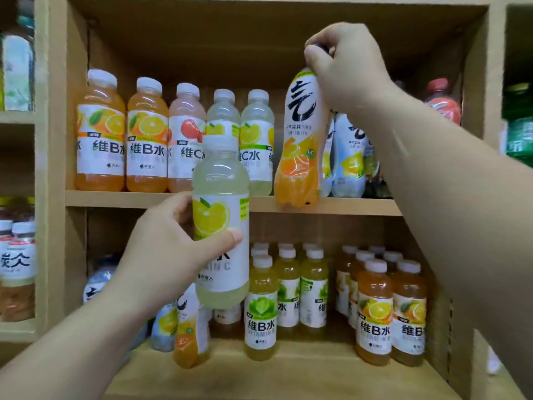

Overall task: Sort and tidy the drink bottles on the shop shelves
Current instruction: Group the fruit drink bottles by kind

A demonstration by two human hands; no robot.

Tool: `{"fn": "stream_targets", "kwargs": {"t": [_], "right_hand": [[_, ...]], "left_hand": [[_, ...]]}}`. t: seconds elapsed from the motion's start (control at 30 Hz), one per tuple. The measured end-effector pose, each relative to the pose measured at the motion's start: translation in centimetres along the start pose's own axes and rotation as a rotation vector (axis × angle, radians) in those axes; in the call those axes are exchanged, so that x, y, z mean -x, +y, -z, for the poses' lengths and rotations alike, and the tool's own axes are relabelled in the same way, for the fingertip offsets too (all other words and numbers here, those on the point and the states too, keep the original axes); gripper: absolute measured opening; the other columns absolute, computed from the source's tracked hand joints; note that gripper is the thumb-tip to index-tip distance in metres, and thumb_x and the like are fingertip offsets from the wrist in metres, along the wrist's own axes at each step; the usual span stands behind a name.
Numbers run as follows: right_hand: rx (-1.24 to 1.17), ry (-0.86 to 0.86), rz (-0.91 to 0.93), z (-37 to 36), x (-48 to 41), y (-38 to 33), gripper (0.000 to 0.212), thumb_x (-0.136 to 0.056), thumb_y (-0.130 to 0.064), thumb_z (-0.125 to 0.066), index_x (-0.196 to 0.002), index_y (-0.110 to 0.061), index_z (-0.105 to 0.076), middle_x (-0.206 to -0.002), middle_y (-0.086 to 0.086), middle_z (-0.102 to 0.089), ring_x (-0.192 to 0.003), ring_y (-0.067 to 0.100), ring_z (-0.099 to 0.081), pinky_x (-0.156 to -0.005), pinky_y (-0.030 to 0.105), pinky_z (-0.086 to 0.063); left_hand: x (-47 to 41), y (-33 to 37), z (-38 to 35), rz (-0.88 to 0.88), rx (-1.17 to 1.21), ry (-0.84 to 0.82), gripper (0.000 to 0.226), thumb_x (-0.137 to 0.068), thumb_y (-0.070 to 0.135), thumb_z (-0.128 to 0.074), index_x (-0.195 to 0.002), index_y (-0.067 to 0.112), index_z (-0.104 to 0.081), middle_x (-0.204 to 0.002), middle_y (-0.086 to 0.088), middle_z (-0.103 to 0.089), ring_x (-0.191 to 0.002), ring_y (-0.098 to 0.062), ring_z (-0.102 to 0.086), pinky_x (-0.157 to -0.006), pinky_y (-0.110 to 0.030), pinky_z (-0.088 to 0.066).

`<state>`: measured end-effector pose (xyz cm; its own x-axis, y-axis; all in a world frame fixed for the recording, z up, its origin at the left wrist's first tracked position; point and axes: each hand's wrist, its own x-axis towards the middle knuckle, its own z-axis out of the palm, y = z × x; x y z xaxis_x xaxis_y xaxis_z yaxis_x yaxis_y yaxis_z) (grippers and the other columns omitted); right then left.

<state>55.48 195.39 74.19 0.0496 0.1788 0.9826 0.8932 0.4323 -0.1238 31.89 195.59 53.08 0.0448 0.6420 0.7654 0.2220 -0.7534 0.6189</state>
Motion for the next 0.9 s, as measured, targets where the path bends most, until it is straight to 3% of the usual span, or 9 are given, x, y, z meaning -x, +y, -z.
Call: {"fn": "stream_targets", "kwargs": {"t": [0.13,0.3,0.4,0.47,0.53,0.6,0.77,0.83,0.9], "right_hand": [[0.035,0.013,0.029,-0.9,-1.5,0.2,0.024,-0.101,-0.031,-0.052,-0.114,-0.022,-0.07,-0.111,-0.005,-0.062,-0.097,0.008,-0.057,-0.075,0.017,-0.04],[-0.027,-0.052,0.01,-2.1,-0.9,1.7,0.026,-0.102,-0.028,-0.052,-0.122,-0.022,-0.069,-0.11,-0.005,-0.06,-0.102,0.01,-0.057,-0.092,0.027,-0.048],[-0.099,-0.054,-0.056,-2.5,-0.4,2.5,0.031,-0.102,-0.03,-0.052,-0.129,-0.023,-0.065,-0.111,-0.009,-0.059,-0.102,0.006,-0.054,-0.094,0.024,-0.045],[-0.178,-0.158,-0.099,-2.7,0.5,3.2,0.046,-0.097,-0.037,-0.062,-0.141,-0.028,-0.054,-0.122,-0.008,-0.059,-0.109,0.008,-0.056,-0.099,0.025,-0.045],[-0.203,-0.306,-0.093,-3.1,2.0,4.0,0.082,-0.083,-0.044,-0.079,-0.153,-0.037,-0.037,-0.143,-0.003,-0.054,-0.126,0.016,-0.056,-0.105,0.033,-0.047],[-0.179,-0.394,-0.069,-3.9,3.2,4.8,0.099,-0.076,-0.042,-0.085,-0.156,-0.04,-0.029,-0.152,0.0,-0.047,-0.134,0.02,-0.052,-0.108,0.041,-0.047],[-0.314,-0.446,-0.072,-4.1,4.1,5.8,0.091,-0.087,-0.033,-0.08,-0.158,-0.044,-0.024,-0.162,-0.01,-0.037,-0.142,0.016,-0.046,-0.111,0.045,-0.047],[-0.298,-0.456,-0.065,-3.7,4.2,6.3,0.09,-0.091,-0.033,-0.077,-0.159,-0.045,-0.02,-0.164,-0.009,-0.033,-0.145,0.018,-0.042,-0.111,0.039,-0.044],[-0.198,-0.435,-0.034,-3.4,4.6,6.4,0.087,-0.095,-0.035,-0.072,-0.161,-0.045,-0.016,-0.159,0.001,-0.04,-0.134,0.022,-0.05,-0.1,0.029,-0.041]], "left_hand": [[0.0,-0.6,-0.7,0.034,0.002,-0.038,0.036,-0.073,0.027,-0.088,-0.105,0.033,-0.073,-0.096,0.015,-0.078,-0.09,-0.007,-0.074,-0.085,-0.045,-0.06],[-0.2,-0.9,-1.4,0.074,0.008,-0.03,0.035,-0.073,0.031,-0.087,-0.105,0.031,-0.073,-0.096,0.014,-0.078,-0.089,-0.007,-0.074,-0.085,-0.045,-0.06],[-0.8,-0.5,-1.9,0.09,0.028,-0.018,0.034,-0.073,0.029,-0.087,-0.104,0.029,-0.074,-0.095,0.013,-0.078,-0.089,-0.008,-0.075,-0.085,-0.046,-0.06],[-1.3,-0.2,-2.2,0.096,0.044,-0.009,0.034,-0.073,0.027,-0.087,-0.104,0.027,-0.074,-0.095,0.012,-0.078,-0.088,-0.009,-0.075,-0.085,-0.046,-0.061],[-1.8,0.1,-2.6,0.098,0.051,-0.004,0.034,-0.073,0.027,-0.088,-0.104,0.027,-0.074,-0.095,0.012,-0.078,-0.088,-0.008,-0.075,-0.083,-0.045,-0.061],[-2.1,0.4,-2.9,0.101,0.064,-0.002,0.031,-0.074,0.027,-0.087,-0.103,0.027,-0.073,-0.094,0.012,-0.078,-0.085,-0.008,-0.075,-0.078,-0.043,-0.061],[-2.5,0.7,-3.8,0.086,0.074,-0.001,0.03,-0.075,0.025,-0.087,-0.102,0.027,-0.073,-0.092,0.014,-0.078,-0.083,-0.002,-0.074,-0.071,-0.028,-0.056],[-2.6,0.7,-4.1,0.09,0.088,0.001,0.03,-0.075,0.023,-0.086,-0.102,0.026,-0.073,-0.092,0.013,-0.078,-0.084,-0.004,-0.074,-0.073,-0.031,-0.057],[-2.6,0.7,-4.5,0.091,0.094,-0.008,0.027,-0.076,0.023,-0.086,-0.1,0.025,-0.073,-0.091,0.011,-0.078,-0.084,-0.007,-0.075,-0.075,-0.038,-0.061]]}}
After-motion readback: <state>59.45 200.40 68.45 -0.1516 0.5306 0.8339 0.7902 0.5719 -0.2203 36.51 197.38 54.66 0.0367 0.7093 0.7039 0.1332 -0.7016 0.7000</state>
